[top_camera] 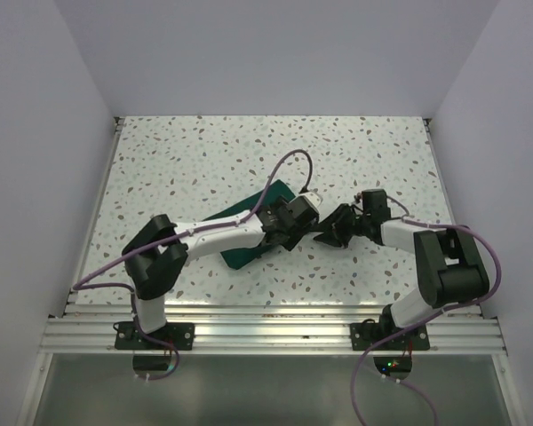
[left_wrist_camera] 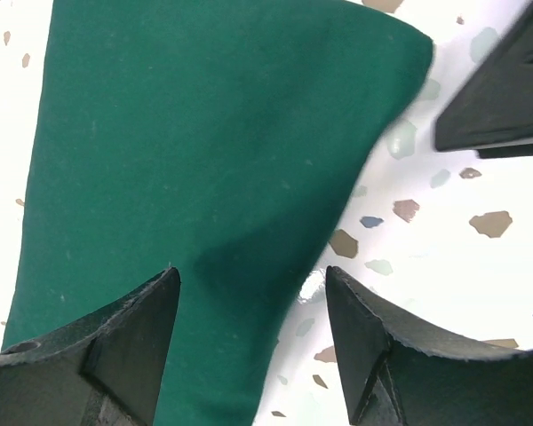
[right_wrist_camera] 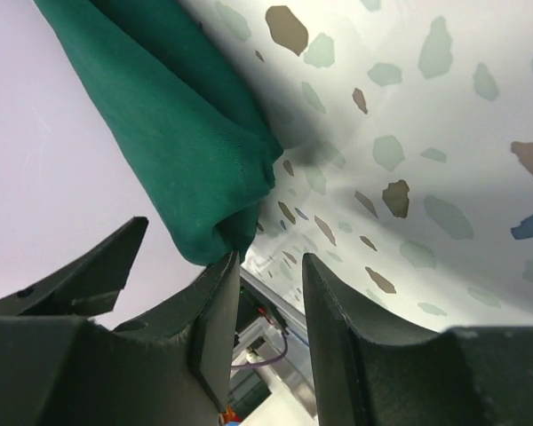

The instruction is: Prepare the surgical pack

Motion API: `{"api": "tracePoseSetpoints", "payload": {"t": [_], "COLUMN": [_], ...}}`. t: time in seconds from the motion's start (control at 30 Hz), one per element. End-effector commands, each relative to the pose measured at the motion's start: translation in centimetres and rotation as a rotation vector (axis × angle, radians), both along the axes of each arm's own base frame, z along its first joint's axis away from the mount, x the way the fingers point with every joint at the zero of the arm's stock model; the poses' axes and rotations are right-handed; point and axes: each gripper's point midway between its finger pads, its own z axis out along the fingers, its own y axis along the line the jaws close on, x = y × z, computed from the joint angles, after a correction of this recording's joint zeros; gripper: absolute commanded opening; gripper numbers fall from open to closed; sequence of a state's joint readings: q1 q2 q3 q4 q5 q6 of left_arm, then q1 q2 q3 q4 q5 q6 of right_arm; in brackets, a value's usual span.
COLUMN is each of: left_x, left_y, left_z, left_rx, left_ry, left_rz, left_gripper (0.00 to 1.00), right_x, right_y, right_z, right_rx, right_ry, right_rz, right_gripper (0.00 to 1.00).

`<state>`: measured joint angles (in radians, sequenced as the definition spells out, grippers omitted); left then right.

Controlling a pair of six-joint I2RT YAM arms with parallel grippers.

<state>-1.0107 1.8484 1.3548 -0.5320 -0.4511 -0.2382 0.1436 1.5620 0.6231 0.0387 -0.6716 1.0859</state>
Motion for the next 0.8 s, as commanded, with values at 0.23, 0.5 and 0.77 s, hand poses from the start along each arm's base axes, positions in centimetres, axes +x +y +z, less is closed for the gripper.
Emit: {"api": "tracePoseSetpoints", "payload": {"t": [0.23,0.5,0.77], "left_x": [0.6,2.9,3.4], "left_y": [-0.7,0.1,0.1], "left_z": [-1.5,-0.9,0.5], "left_rx": [0.116,0.083,0.053], "left_ry": [-0.096,-0.077,-0.027], "left_rz": [-0.007,0.044,0.046], "left_gripper": [0.70,0.43,0.05], "right_x": [0.2,0.3,1.3], "right_y": [1.6,4.8,5.2], "right_z": [0.6,-0.2,-0.9], "right_rx": [0.019,0.014,0.034], "right_ry": [-0.088,-0.185,-0.269], "right_rz": [0.019,0.078,0.056], "right_gripper": [0.27,0.04,0.00]}}
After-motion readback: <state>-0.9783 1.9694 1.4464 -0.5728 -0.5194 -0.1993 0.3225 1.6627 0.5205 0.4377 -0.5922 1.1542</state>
